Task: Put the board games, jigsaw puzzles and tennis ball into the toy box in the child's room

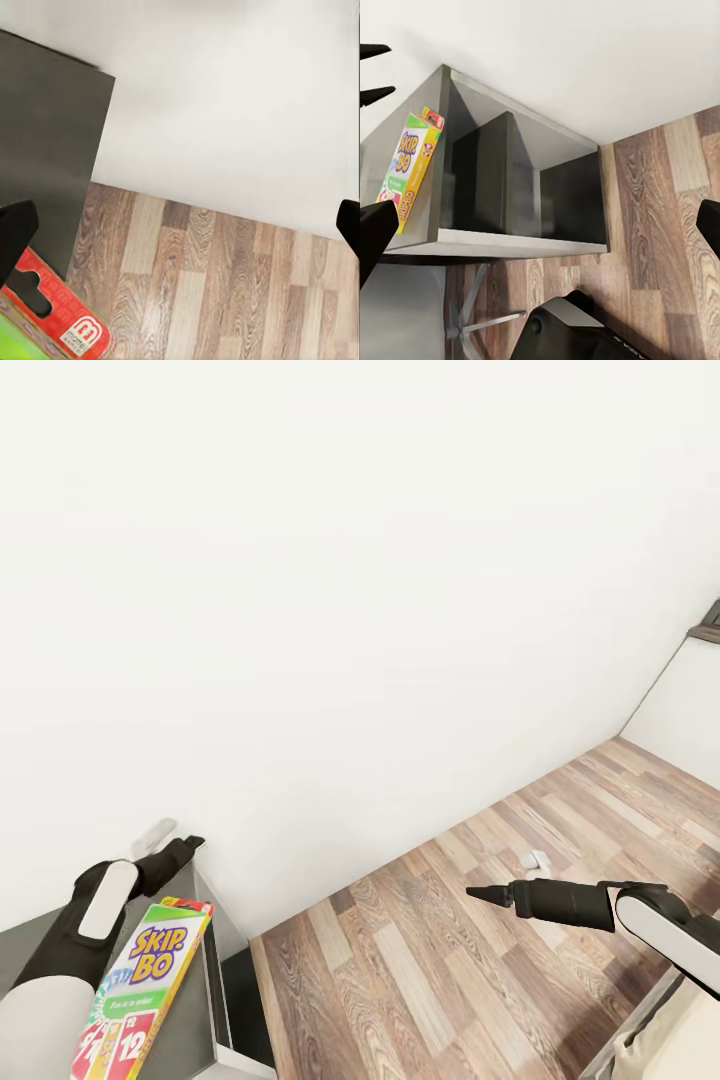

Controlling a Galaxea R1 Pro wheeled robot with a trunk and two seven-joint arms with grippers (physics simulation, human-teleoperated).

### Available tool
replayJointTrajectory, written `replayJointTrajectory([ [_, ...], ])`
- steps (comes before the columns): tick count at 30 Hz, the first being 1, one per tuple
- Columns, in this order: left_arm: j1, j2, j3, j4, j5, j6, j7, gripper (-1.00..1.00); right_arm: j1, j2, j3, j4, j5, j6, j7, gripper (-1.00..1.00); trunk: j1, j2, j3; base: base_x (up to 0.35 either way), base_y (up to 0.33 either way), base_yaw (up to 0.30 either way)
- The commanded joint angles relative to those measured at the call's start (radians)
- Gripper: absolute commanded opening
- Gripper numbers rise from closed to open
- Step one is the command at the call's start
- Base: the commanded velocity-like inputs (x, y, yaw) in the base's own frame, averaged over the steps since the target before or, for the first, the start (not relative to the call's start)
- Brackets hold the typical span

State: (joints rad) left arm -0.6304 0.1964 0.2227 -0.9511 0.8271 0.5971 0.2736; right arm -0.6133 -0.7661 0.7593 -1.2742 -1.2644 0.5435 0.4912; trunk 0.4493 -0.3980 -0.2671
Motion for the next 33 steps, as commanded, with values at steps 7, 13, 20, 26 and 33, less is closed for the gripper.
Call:
replayJointTrajectory([
  [7, 0.046, 0.008, 0.029, -0.123, 0.015, 0.030, 0.011, 1.00, -0.002, -0.001, 0.003, 0.000, -0.007, 0.003, 0.000, 1.00, 0.001, -0.002, -0.002, 0.000, 0.000, 0.000],
  [13, 0.093, 0.012, 0.124, -0.192, 0.013, 0.070, 0.032, 1.00, -0.002, -0.001, 0.003, 0.000, -0.006, 0.003, 0.000, 1.00, 0.001, -0.002, -0.002, 0.000, 0.000, 0.000],
  [20, 0.134, 0.013, 0.214, -0.220, 0.009, 0.095, 0.071, 1.00, -0.002, -0.001, 0.003, 0.000, -0.006, 0.003, -0.001, 1.00, 0.001, -0.002, -0.002, 0.000, 0.000, 0.000],
  [26, 0.168, 0.015, 0.258, -0.230, 0.007, 0.104, 0.094, 1.00, -0.002, -0.001, 0.003, 0.000, -0.006, 0.003, -0.001, 1.00, 0.001, -0.002, -0.002, 0.000, 0.000, 0.000],
  [33, 0.185, 0.015, 0.279, -0.215, 0.007, 0.101, 0.103, 1.00, -0.002, 0.000, 0.003, -0.002, -0.006, 0.002, -0.001, 1.00, 0.001, -0.002, -0.001, 0.000, 0.000, 0.059],
])
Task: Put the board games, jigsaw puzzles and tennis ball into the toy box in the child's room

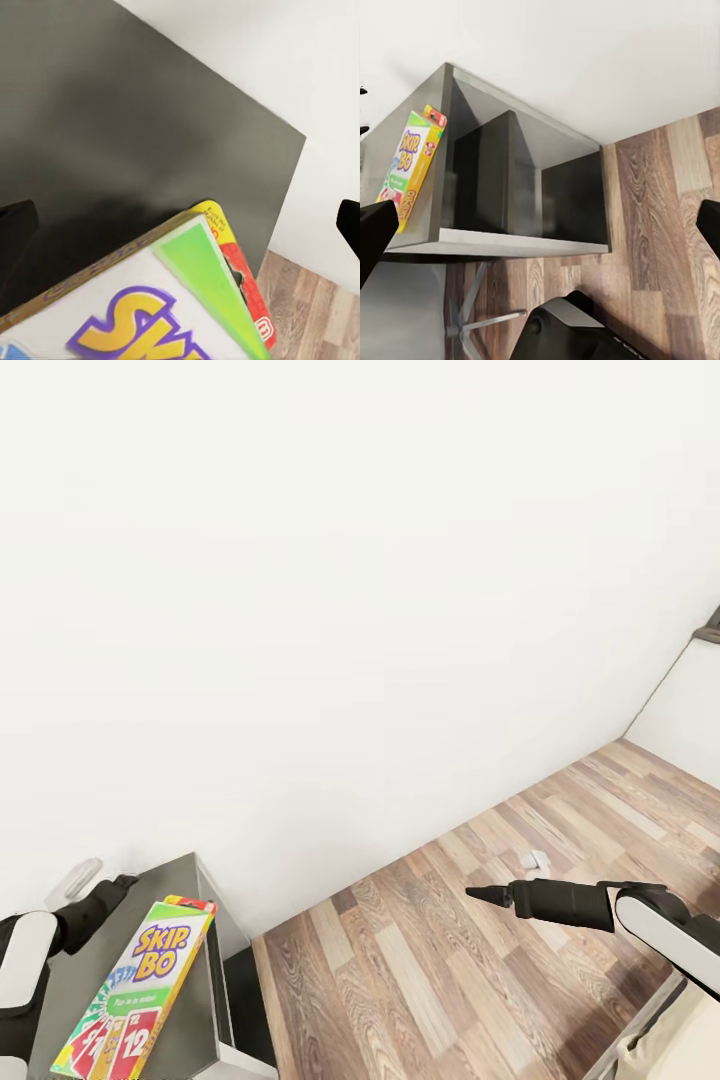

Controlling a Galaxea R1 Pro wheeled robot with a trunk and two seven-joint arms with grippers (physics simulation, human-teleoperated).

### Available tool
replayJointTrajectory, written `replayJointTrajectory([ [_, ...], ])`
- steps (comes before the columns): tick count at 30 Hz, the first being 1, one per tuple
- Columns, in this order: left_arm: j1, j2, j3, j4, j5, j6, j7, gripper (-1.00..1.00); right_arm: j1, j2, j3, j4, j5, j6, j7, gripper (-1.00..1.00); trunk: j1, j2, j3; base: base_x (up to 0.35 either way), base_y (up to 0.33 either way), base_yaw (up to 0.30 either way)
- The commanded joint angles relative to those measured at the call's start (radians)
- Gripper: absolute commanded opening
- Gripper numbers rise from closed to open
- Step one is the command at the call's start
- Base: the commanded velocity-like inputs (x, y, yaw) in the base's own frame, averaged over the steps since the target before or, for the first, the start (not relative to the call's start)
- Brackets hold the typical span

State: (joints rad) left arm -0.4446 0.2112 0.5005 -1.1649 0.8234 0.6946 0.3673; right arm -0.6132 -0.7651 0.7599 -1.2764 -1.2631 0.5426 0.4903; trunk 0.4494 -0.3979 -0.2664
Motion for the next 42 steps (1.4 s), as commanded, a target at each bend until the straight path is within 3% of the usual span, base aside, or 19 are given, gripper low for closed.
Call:
replayJointTrajectory([
  [1, 0.001, 0.000, 0.002, 0.004, 0.011, 0.002, 0.009, 1.00, -0.002, 0.000, 0.003, -0.001, -0.007, 0.003, -0.001, 1.00, 0.001, -0.002, -0.002, 0.000, 0.000, 0.163],
  [13, 0.004, -0.002, -0.001, 0.041, 0.013, 0.000, 0.010, 1.00, -0.003, 0.004, 0.004, -0.002, -0.006, 0.003, -0.005, 1.00, 0.001, -0.002, -0.001, 0.000, 0.000, 0.229],
  [21, -0.019, -0.002, -0.011, 0.127, 0.013, -0.002, 0.006, 1.00, -0.003, 0.005, 0.005, -0.002, -0.005, 0.004, -0.006, 1.00, 0.001, -0.002, -0.001, 0.000, 0.000, 0.210],
  [34, -0.104, -0.005, -0.107, 0.284, 0.011, -0.021, -0.010, 1.00, -0.002, 0.002, 0.004, -0.002, -0.006, 0.004, -0.005, 1.00, 0.001, -0.002, 0.000, 0.000, 0.000, 0.058],
  [42, -0.140, -0.006, -0.128, 0.319, 0.011, -0.038, -0.012, 1.00, -0.002, 0.001, 0.004, -0.002, -0.006, 0.004, -0.005, 1.00, 0.001, -0.002, 0.000, 0.000, 0.000, 0.012],
])
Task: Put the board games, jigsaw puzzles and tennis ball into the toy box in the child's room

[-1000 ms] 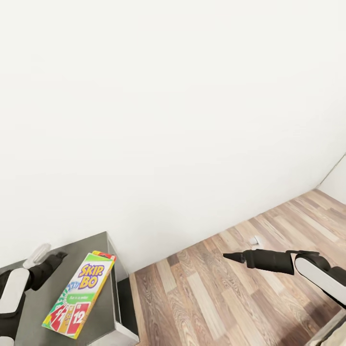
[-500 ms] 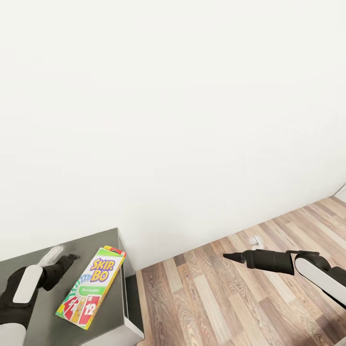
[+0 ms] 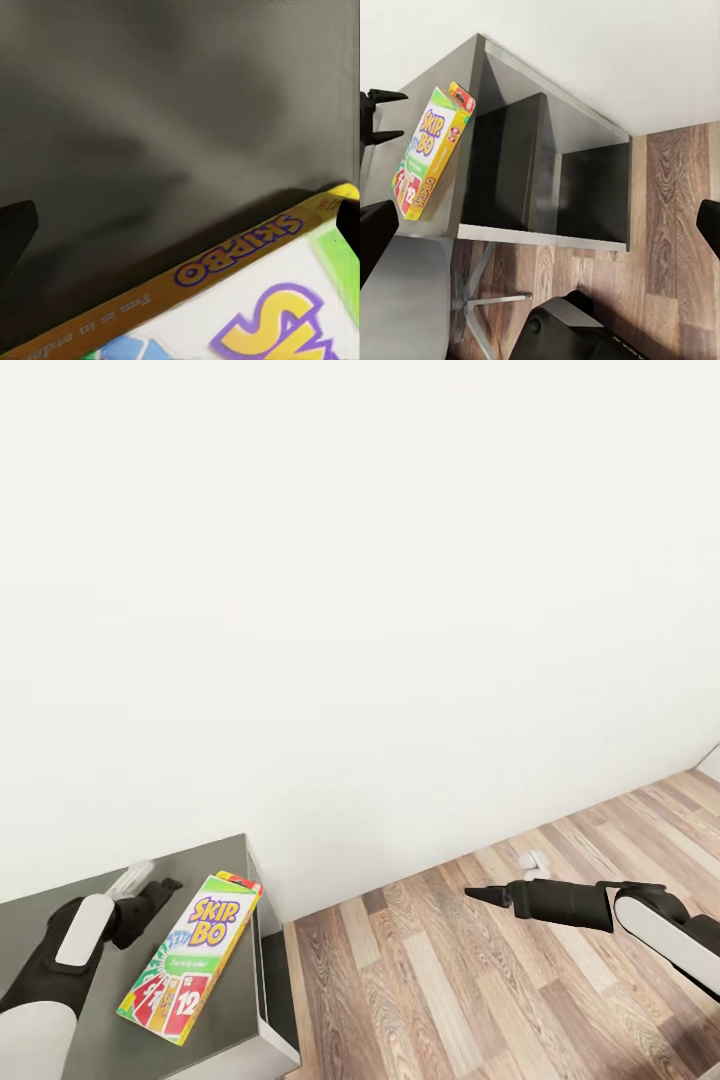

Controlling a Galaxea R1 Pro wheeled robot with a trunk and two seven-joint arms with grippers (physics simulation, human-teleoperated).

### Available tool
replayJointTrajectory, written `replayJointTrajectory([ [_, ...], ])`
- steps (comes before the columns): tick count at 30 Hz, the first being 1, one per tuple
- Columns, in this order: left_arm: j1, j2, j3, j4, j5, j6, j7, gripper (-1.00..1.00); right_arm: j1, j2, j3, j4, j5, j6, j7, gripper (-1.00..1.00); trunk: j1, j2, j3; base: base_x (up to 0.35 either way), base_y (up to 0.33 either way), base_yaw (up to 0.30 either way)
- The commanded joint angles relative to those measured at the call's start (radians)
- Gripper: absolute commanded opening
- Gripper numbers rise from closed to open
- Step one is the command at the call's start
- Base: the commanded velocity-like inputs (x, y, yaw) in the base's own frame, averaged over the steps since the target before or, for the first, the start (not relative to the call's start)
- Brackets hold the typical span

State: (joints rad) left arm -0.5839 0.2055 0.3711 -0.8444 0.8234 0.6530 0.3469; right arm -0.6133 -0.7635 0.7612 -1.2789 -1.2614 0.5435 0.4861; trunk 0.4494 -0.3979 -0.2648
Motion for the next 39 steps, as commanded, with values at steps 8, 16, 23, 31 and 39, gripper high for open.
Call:
replayJointTrajectory([
  [8, -0.069, -0.004, -0.011, 0.066, 0.009, -0.005, 0.008, 1.00, -0.002, -0.002, 0.003, -0.001, -0.007, 0.003, 0.000, 1.00, 0.001, -0.002, -0.002, 0.000, 0.000, 0.004],
  [16, -0.130, -0.008, -0.015, 0.126, -0.009, -0.008, 0.008, 1.00, -0.002, -0.004, 0.003, -0.002, -0.007, 0.004, 0.000, 1.00, 0.001, -0.002, -0.002, 0.000, 0.000, 0.001],
  [23, -0.151, -0.012, -0.016, 0.146, -0.032, -0.009, 0.007, 1.00, -0.002, -0.006, 0.003, -0.002, -0.007, 0.004, 0.000, 1.00, 0.001, -0.002, -0.002, 0.000, 0.000, 0.000],
  [31, -0.161, -0.014, -0.017, 0.160, -0.049, -0.010, 0.007, 1.00, -0.002, -0.006, 0.003, -0.002, -0.007, 0.005, 0.001, 1.00, 0.001, -0.002, -0.002, 0.000, 0.000, 0.000],
  [39, -0.164, -0.014, -0.017, 0.175, -0.055, -0.011, 0.008, 1.00, -0.002, -0.007, 0.002, -0.003, -0.007, 0.005, 0.003, 1.00, 0.001, -0.002, -0.002, 0.000, 0.000, 0.000],
])
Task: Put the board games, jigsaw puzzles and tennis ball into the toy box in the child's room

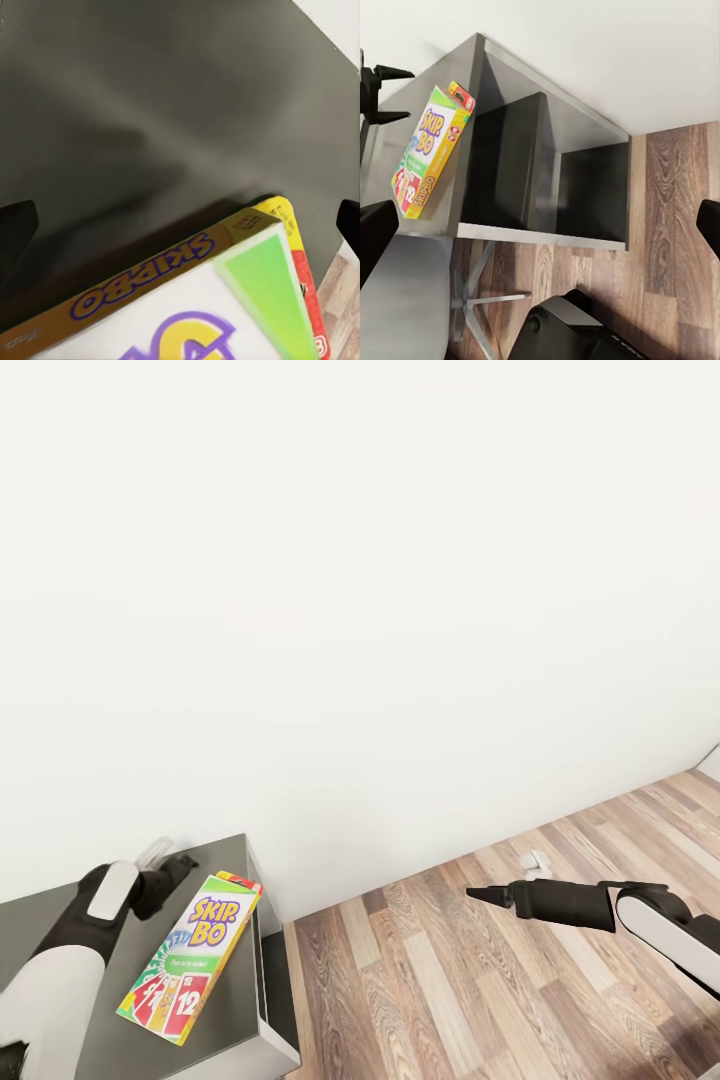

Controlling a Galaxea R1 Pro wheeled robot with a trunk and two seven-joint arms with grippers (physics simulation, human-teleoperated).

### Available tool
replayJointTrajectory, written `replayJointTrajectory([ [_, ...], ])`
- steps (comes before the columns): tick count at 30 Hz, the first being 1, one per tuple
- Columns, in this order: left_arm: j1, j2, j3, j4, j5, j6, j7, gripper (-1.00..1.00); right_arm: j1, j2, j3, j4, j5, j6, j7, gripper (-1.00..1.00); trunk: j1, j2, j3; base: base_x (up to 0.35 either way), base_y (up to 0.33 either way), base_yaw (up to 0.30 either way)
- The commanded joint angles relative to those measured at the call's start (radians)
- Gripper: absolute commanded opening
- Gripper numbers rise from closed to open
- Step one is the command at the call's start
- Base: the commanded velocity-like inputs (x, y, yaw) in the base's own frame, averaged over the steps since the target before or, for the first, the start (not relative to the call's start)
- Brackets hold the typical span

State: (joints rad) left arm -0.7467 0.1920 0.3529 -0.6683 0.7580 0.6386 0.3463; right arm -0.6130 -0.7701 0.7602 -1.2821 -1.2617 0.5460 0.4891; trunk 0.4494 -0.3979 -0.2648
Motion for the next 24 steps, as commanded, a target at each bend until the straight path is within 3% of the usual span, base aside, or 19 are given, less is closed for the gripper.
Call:
replayJointTrajectory([
  [1, -0.001, 0.000, 0.002, -0.002, 0.011, 0.003, 0.009, 1.00, -0.002, -0.001, 0.003, 0.000, -0.007, 0.003, 0.000, 1.00, 0.001, -0.002, -0.002, 0.000, 0.000, 0.000],
  [12, -0.021, 0.000, -0.021, 0.066, -0.018, -0.024, 0.009, 1.00, -0.002, -0.002, 0.002, -0.001, -0.008, 0.003, 0.001, 1.00, 0.001, -0.002, -0.002, 0.000, 0.000, 0.000],
  [24, -0.081, 0.002, -0.054, 0.227, -0.040, -0.128, 0.008, 1.00, -0.002, -0.003, 0.002, -0.003, -0.008, 0.003, 0.003, 1.00, 0.001, -0.002, -0.002, 0.000, 0.000, 0.000],
])
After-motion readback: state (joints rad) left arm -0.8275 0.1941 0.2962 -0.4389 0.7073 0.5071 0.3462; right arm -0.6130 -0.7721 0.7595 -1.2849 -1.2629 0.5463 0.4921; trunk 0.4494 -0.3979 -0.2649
